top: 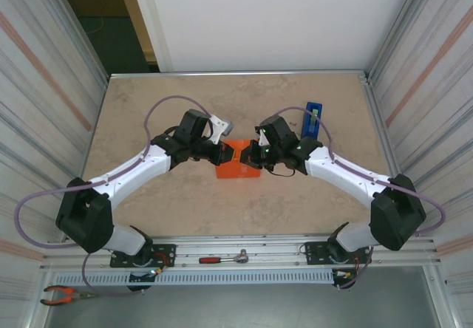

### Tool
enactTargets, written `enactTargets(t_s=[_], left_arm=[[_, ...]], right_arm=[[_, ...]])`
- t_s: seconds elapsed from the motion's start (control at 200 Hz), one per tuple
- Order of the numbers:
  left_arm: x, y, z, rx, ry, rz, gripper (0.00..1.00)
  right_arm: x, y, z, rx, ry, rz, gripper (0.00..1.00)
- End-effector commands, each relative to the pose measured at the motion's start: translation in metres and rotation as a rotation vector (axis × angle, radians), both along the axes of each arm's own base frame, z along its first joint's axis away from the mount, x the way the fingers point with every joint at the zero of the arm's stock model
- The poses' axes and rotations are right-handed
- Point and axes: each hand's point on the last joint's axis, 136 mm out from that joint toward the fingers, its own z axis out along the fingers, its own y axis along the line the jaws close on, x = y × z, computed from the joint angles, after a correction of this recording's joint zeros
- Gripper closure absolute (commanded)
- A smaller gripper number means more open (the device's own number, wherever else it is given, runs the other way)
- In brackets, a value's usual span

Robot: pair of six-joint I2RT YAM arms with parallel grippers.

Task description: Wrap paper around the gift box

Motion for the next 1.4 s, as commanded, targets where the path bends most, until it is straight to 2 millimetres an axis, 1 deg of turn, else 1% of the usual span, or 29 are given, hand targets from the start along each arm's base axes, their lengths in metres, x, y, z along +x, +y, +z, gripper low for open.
enactTargets(t_s=[0.0,0.09,0.225,0.371,0.466,0.596,0.817,0.937,1.117,1.398], left_arm=[[-0.02,0.012,-0.04,0.099,0.105,-0.014,1.0],[-0.02,0.012,-0.041,0.099,0.108,-0.015,1.0],[-0.02,0.013,-0.04,0.1,0.105,-0.013,1.0],[-0.02,0.012,-0.04,0.098,0.107,-0.015,1.0],[-0.02,0.012,-0.04,0.098,0.107,-0.016,1.0],[-0.021,0.012,-0.041,0.098,0.109,-0.017,1.0],[-0.021,0.011,-0.041,0.098,0.11,-0.018,1.0],[-0.021,0.011,-0.042,0.097,0.11,-0.019,1.0],[-0.021,0.011,-0.042,0.098,0.112,-0.019,1.0],[-0.021,0.011,-0.042,0.097,0.111,-0.019,1.0]], right_arm=[[-0.015,-0.009,-0.012,-0.027,0.026,0.005,1.0],[-0.015,-0.01,-0.01,-0.005,-0.002,0.002,1.0],[-0.016,-0.011,0.002,0.042,-0.067,-0.004,1.0],[-0.015,-0.014,0.003,0.059,-0.097,-0.024,1.0],[-0.015,-0.012,0.005,0.071,-0.115,-0.028,1.0],[-0.012,-0.008,0.001,0.072,-0.12,-0.043,1.0],[-0.002,-0.007,-0.012,0.068,-0.128,-0.096,1.0],[0.004,-0.011,-0.026,0.056,-0.141,-0.142,1.0],[0.006,-0.014,-0.044,0.043,-0.146,-0.168,1.0],[0.009,-0.016,-0.063,0.036,-0.155,-0.193,1.0]])
